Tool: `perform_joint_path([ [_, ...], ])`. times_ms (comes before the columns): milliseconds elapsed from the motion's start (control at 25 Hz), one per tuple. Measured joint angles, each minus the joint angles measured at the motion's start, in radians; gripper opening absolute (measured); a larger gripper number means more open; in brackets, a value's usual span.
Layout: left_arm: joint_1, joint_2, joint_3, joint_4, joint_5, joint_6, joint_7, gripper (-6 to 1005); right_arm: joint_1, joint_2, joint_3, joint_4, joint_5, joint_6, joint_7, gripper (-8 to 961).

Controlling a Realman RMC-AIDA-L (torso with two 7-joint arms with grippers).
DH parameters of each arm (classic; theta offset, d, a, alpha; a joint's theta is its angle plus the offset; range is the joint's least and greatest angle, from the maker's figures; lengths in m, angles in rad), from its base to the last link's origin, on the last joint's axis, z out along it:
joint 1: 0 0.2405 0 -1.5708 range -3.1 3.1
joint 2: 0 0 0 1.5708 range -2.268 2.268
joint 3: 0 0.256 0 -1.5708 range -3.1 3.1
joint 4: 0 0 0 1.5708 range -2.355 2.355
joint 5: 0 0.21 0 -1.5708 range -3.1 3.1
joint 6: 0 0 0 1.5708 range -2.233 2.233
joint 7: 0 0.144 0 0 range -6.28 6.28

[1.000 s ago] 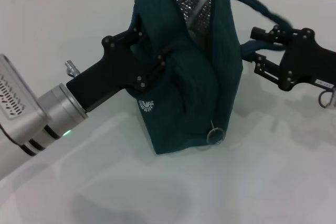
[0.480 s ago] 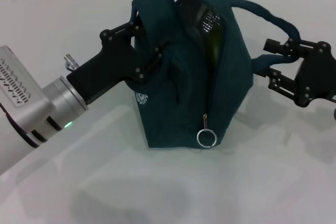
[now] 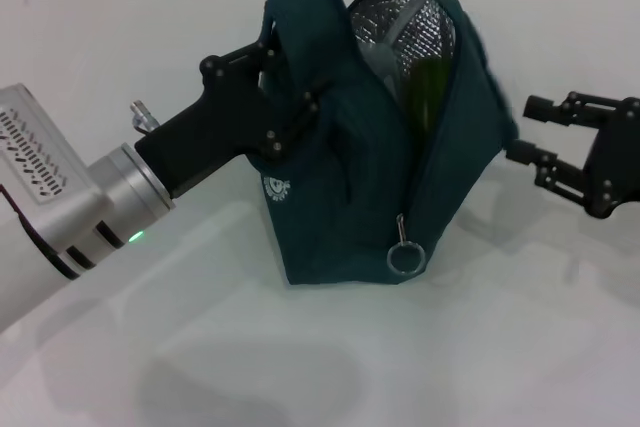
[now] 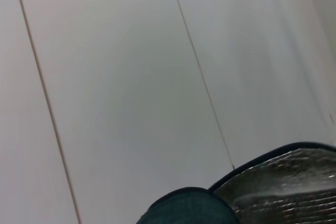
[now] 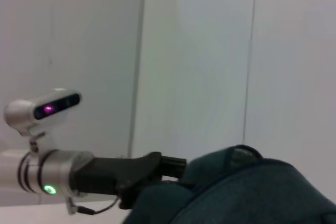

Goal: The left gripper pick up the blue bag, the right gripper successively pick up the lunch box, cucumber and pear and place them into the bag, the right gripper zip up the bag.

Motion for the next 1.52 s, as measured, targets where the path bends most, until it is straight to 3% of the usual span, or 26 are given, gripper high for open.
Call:
perform_joint_path([
  [440, -0.003, 0.0, 0.029, 0.0, -0.001, 0.029, -0.005, 417, -0.013, -0.022, 0.012, 0.005, -0.051, -0.12, 0.029, 426],
  [480, -0.003, 0.0, 0.03, 0.0, 0.0, 0.035, -0.005, 417, 0.001, -0.043, 0.011, -0.005, -0.164, -0.194, 0.131, 426],
  [560, -0.003, 0.0, 0.031, 0.0, 0.001, 0.046, -0.006, 417, 0.012, -0.046, 0.012, -0.004, -0.205, -0.202, 0.161, 425],
  [680, -0.005, 0.0, 0.032, -0.001, 0.001, 0.049, -0.006, 418, 0.036, -0.026, 0.01, 0.012, -0.275, -0.139, 0.19, 425],
  [880, -0.012, 0.0, 0.032, -0.025, 0.002, 0.056, -0.001, 418, 0.073, 0.057, -0.006, 0.019, -0.365, 0.058, 0.191, 424],
  [920, -0.013, 0.0, 0.032, -0.025, 0.002, 0.058, -0.001, 417, 0.081, 0.062, -0.013, 0.024, -0.376, 0.076, 0.191, 424],
  [1160, -0.016, 0.0, 0.043, -0.026, 0.002, 0.069, -0.001, 416, 0.147, 0.071, -0.037, 0.103, -0.37, 0.127, 0.191, 423],
  [1520, 0.017, 0.0, 0.042, -0.025, -0.004, 0.072, 0.02, 416, 0.144, 0.071, -0.044, 0.106, -0.29, 0.113, 0.162, 422],
])
